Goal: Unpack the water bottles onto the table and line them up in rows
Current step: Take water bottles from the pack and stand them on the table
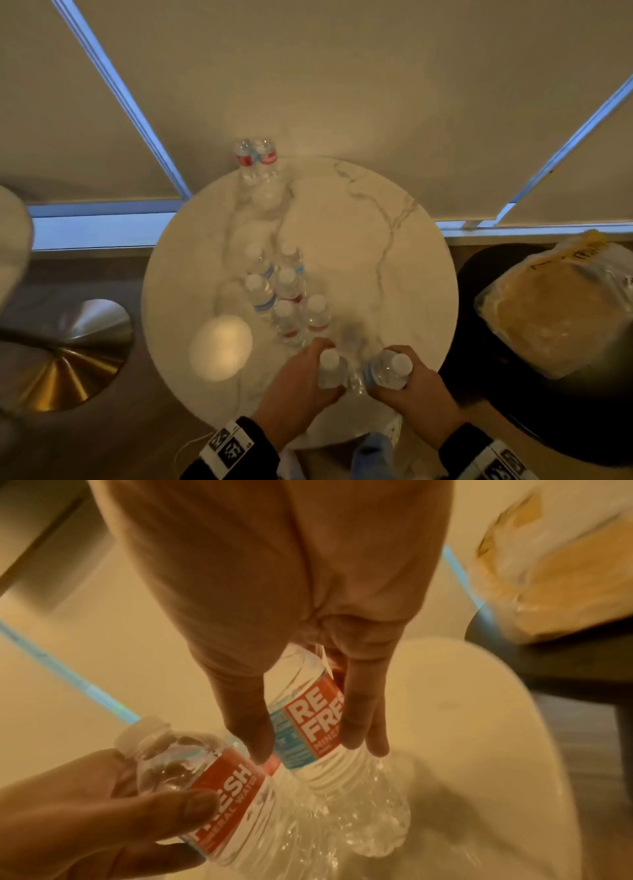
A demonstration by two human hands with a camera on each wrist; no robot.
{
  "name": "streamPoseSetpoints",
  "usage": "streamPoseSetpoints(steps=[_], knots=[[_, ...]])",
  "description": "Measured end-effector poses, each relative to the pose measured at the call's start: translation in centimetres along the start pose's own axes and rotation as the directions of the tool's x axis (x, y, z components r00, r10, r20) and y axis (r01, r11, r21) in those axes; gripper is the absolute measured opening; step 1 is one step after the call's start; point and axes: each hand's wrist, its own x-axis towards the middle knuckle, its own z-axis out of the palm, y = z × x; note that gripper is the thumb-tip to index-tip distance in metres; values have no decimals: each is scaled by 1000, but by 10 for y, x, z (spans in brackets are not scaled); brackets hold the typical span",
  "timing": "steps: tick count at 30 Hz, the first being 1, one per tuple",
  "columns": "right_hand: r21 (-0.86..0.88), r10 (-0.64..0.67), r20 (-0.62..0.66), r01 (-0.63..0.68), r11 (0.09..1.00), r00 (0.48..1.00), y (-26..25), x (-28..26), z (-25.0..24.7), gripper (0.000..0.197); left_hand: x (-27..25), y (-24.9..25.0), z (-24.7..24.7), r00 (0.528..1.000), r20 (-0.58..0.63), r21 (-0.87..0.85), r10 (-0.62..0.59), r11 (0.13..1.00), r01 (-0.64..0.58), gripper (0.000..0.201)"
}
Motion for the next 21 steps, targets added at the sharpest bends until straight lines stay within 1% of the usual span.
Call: streamPoseSetpoints(steps=[3, 5, 9, 12, 14, 16, 18, 21], knots=[[-3, -30, -33, 29, 1000, 999, -17, 3, 51, 47, -33, -36, -22, 996, -66, 14, -67, 998, 68, 57], [-14, -40, -39, 39, 999, 998, -31, 7, 78, 50, -46, -53, -34, 988, -119, -14, -94, 996, 93, 54], [-18, -14, -84, 13, 1000, 996, -50, 18, 112, 52, -46, -78, -49, 962, -222, -77, -157, 987, 144, 57], [-29, -6, -119, 2, 1000, 993, -58, 26, 124, 59, -38, -81, -56, 946, -285, -120, -153, 985, 124, 53], [-38, 4, -129, -9, 999, 992, -63, 29, 127, 63, -32, -77, -59, 945, -296, -132, -136, 986, 101, 47], [-20, 23, -125, -25, 999, 992, -66, 32, 127, 65, -27, -74, -59, 950, -280, -140, -137, 985, 100, 48], [-25, 20, -94, -23, 999, 995, -65, 33, 123, 70, -24, -77, -57, 955, -250, -149, -161, 981, 126, 59], [-89, 32, 25, -29, 996, 999, -57, 34, 111, 83, -19, -82, -55, 959, -211, -178, -190, 972, 154, 70]])
